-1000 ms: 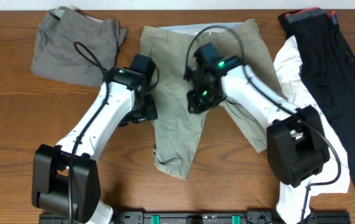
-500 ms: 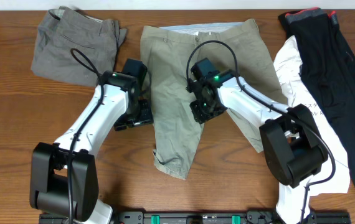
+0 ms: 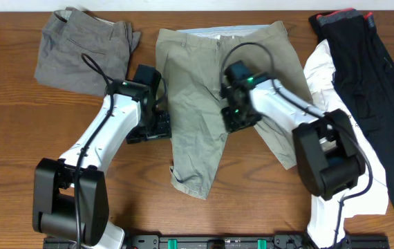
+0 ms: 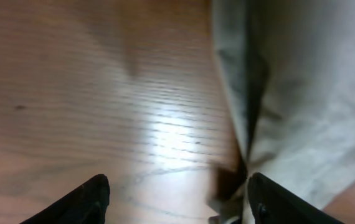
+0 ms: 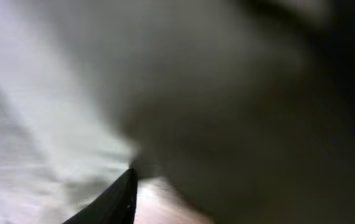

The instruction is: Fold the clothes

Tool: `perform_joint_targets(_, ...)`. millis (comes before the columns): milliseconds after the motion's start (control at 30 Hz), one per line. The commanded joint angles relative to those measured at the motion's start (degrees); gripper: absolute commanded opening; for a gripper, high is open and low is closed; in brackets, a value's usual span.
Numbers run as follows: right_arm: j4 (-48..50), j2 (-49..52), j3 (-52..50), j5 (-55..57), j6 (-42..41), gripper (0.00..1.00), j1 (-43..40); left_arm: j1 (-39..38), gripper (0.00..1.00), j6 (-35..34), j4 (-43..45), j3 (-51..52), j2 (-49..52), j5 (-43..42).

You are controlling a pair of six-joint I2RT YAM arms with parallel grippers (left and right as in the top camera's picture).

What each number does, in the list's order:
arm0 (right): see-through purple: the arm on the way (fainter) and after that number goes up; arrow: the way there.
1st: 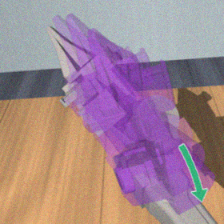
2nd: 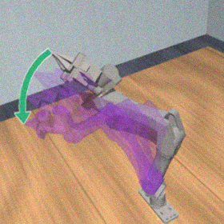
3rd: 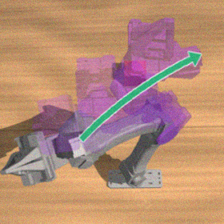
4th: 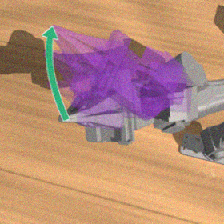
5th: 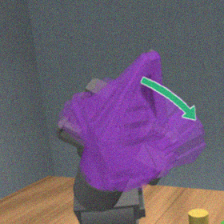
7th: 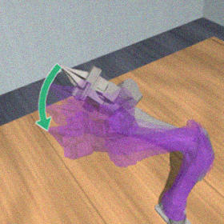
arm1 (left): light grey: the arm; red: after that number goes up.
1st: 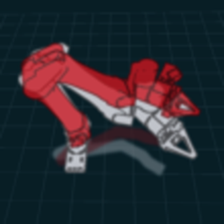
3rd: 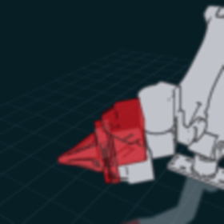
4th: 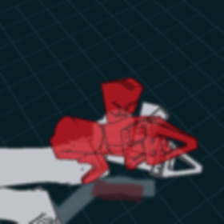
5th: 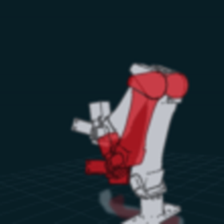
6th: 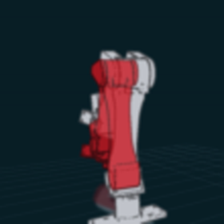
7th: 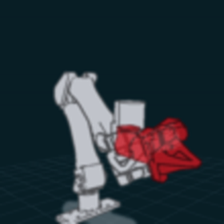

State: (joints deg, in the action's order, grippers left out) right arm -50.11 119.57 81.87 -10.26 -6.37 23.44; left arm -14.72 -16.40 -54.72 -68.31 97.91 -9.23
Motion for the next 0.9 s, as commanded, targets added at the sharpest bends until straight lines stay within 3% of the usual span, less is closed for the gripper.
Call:
perform_joint_targets(0, -0.7, 3.7, -1.0, 2.4, -1.7, 0.36, -5.9, 0.1, 0.73, 4.7, 1.7, 3.1, 0.4, -6.7)
perform_joint_targets(300, -1.3, 3.7, -1.0, -2.7, 0.9, 0.33, -9.7, 0.1, 0.70, 5.7, 10.2, 11.9, 0.4, -14.3)
perform_joint_targets(433, -1.2, 3.7, -1.0, -2.7, 0.9, 0.33, -9.2, 0.1, 0.52, 5.7, 14.7, 12.2, 0.3, -26.7)
perform_joint_targets(533, -1.2, 3.7, -1.0, -2.7, 0.9, 0.33, -9.2, -0.4, 0.48, 5.6, 20.8, 12.2, 0.3, -41.9)
perform_joint_targets(600, -1.2, 3.7, -1.0, -2.7, 0.9, 0.33, -9.2, -1.5, 0.45, 5.2, 23.9, 12.0, 0.3, -47.4)
perform_joint_targets(733, -1.6, 3.7, -1.0, -2.7, 0.9, 0.34, -9.3, -4.6, 0.45, 1.5, 27.2, 11.1, -0.2, -48.3)
perform_joint_targets(867, -1.6, 3.7, -1.0, -2.7, 0.8, 0.34, -9.3, -7.4, 0.45, 0.7, 27.5, 10.9, -0.4, -41.4)
